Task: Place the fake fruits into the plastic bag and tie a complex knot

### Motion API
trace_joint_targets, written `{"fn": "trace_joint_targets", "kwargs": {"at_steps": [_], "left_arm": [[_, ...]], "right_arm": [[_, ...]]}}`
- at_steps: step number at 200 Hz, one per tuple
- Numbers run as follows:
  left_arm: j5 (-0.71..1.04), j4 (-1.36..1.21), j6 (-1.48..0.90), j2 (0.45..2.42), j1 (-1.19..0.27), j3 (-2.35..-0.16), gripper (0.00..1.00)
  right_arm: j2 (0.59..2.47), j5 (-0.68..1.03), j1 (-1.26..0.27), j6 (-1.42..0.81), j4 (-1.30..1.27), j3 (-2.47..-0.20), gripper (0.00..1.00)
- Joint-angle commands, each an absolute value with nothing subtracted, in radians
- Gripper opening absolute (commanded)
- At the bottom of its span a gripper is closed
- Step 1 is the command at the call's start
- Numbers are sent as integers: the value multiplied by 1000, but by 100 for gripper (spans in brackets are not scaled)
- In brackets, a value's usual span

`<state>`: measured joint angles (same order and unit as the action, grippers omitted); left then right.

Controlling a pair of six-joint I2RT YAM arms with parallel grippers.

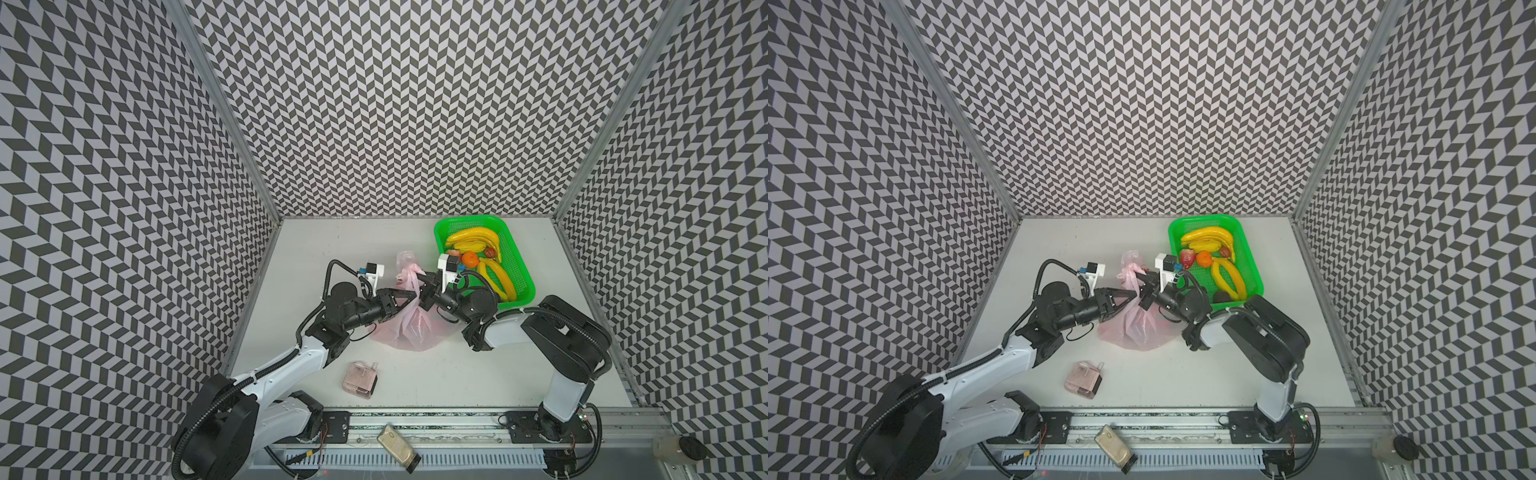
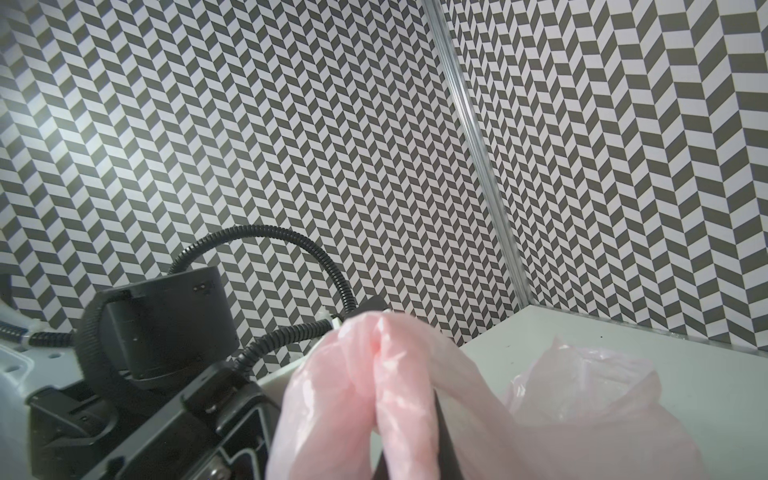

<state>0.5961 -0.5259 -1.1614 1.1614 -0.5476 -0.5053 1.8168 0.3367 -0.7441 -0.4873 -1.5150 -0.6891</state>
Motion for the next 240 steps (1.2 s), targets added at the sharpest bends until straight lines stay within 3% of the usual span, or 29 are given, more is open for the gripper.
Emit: {"fn": "trace_joint_targets", "kwargs": {"at_steps": [1,48,84,195,223,240], "left_arm": [[586,-606,-1157,1191,-566,-539,26],[518,-532,-1082,1158,-566,-561,28],[537,-520,-1060,1145,-563,-555,36],[511,-196,-905,943,-519,-599,88],[539,-128,-897,878,-452,-604,97],[576,-122,-902,840,-393,-599,95]], "right_arm": [[1831,369,-756,-531,-1819,-722,0],[1841,373,-762,-577,-1880,-684,0],[1830,389,-762,-579,-1882,-673,0],[1803,377,-752,-541,-1873,-660,0],[1804,379,-747,-543,-1874,-657,0],[1800,386,-745,-542,-1874,-657,0]]}}
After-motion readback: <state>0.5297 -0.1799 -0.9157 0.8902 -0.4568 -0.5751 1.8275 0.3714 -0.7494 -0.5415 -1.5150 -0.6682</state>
